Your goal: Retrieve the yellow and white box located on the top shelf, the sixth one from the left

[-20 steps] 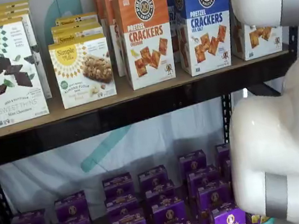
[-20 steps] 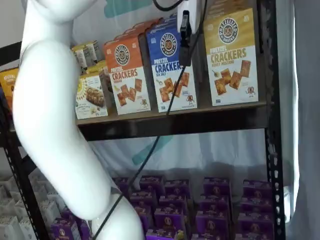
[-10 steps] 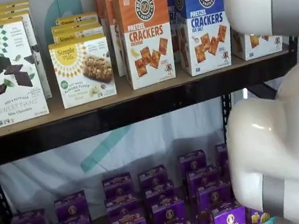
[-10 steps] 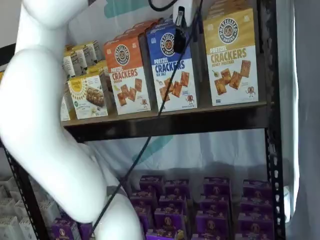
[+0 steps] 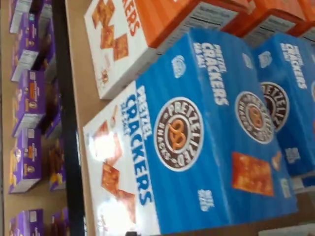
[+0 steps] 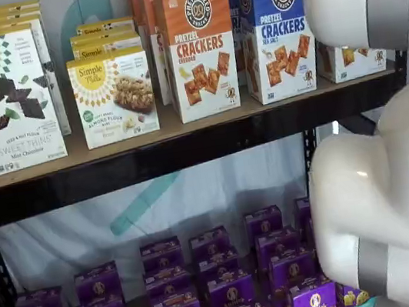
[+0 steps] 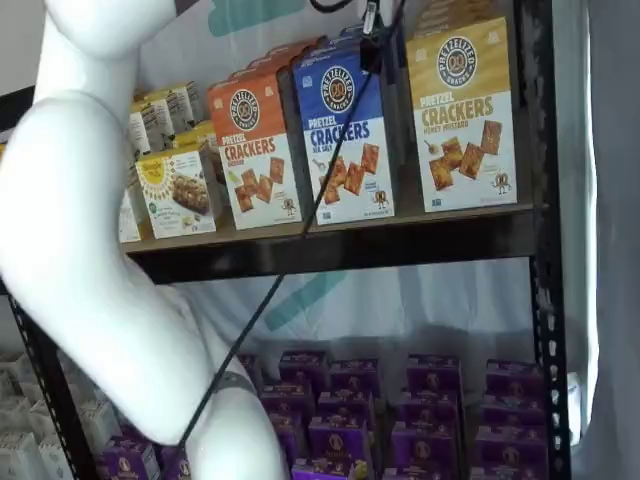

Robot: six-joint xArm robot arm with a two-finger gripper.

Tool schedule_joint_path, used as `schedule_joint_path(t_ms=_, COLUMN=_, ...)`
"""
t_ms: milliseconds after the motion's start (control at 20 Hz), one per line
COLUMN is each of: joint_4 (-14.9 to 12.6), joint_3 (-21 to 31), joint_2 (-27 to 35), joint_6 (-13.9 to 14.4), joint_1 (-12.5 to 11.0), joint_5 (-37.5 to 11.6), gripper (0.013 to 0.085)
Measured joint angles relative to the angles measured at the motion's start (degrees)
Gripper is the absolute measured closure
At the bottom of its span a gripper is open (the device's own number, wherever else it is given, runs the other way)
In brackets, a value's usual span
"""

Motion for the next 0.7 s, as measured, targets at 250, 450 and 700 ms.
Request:
schedule_joint_path(t_ms=250, joint_4=-2.2, joint_3=-4.44, joint_2=4.64, joint_6=-0.4, joint_1=1.53, joint_5=-1.64, gripper=0.013)
schedule_joint_path(t_ms=450, joint_4=-4.17, joint_3=-6.07, joint_2=6.68, joint_6=-0.35, joint_1=3.03, joint_5=-2.67, gripper=0.013)
schedule_joint_path(t_ms=700, joint_4=-6.33, joint_3=-7.21, joint_2=8.47, joint_6=-0.19, joint_1=4.76, joint_5=-3.96, gripper=0.013)
